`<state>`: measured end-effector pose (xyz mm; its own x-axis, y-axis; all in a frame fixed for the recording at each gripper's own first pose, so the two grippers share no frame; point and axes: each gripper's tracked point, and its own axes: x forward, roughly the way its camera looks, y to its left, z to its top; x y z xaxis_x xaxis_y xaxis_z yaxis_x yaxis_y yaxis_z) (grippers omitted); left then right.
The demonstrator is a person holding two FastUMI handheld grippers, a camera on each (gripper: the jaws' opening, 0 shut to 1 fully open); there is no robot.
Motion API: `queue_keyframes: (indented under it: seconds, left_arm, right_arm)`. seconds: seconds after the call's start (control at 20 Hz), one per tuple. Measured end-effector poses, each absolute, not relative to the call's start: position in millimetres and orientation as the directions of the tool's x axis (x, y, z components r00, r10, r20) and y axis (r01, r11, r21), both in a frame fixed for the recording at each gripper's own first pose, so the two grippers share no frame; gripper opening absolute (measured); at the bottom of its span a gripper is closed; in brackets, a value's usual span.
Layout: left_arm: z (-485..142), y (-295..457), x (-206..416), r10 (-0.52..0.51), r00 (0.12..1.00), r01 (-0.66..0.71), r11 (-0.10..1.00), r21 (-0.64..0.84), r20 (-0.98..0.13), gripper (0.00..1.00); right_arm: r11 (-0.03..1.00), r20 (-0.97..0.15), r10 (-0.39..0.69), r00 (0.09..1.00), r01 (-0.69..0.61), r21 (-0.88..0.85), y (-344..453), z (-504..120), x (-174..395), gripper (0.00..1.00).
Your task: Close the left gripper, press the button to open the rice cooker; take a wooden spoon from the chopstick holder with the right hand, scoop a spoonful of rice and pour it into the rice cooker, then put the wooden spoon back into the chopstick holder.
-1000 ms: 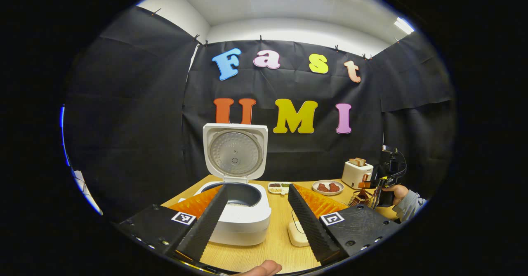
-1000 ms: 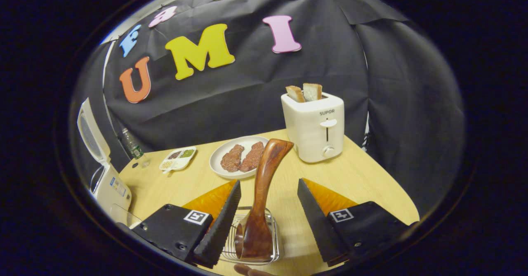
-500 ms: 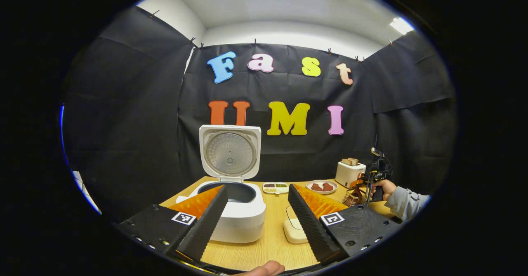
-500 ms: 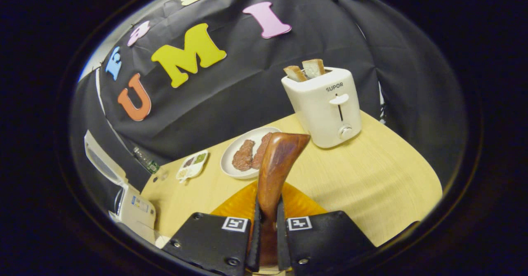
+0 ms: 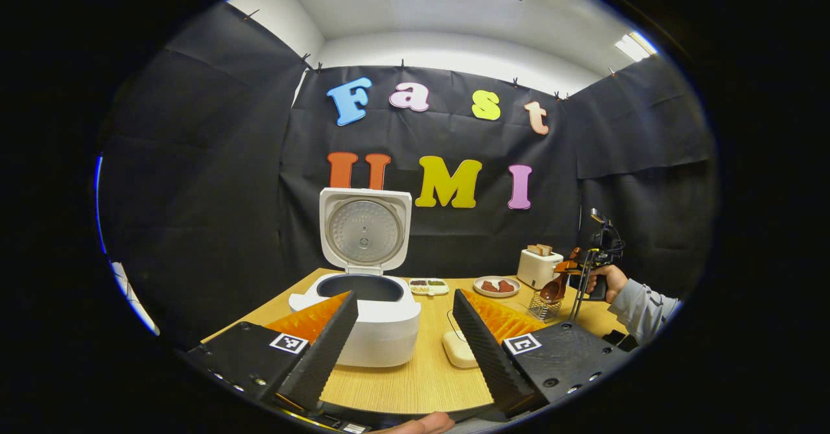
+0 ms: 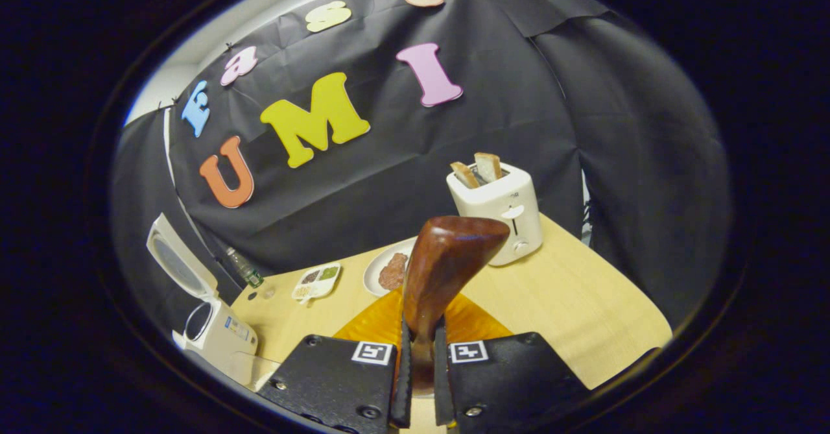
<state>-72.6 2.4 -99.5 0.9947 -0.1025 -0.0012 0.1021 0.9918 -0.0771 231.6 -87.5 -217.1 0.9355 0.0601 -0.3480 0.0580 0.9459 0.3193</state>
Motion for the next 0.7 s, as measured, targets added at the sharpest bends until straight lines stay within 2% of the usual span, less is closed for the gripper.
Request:
queue_keyframes:
  seconds: [0.25, 0.4, 0.7]
  left_arm:
    - [-106.1, -6.6, -94.4, -0.183, 0.983, 0.184, 0.977, -0.111, 0.019, 0.94]
    - [-106.5, -2.8, -103.3, -0.191, 0.982, 0.191, 0.975, -0.112, 0.014, 0.94]
    - [-106.7, 9.3, -109.0, -0.152, 0.988, 0.152, 0.988, -0.026, 0.026, 0.94]
  right_arm:
    - [0.958, -0.302, 0.038, 0.952, 0.051, 0.283, -73.3, -176.8, 202.7, 0.19]
    - [0.966, -0.258, 0.040, 0.965, 0.028, 0.255, -53.8, -149.5, 187.7, 0.19]
    - [0.975, -0.196, 0.149, 0.969, -0.112, 0.191, 25.7, -120.3, 157.8, 0.16]
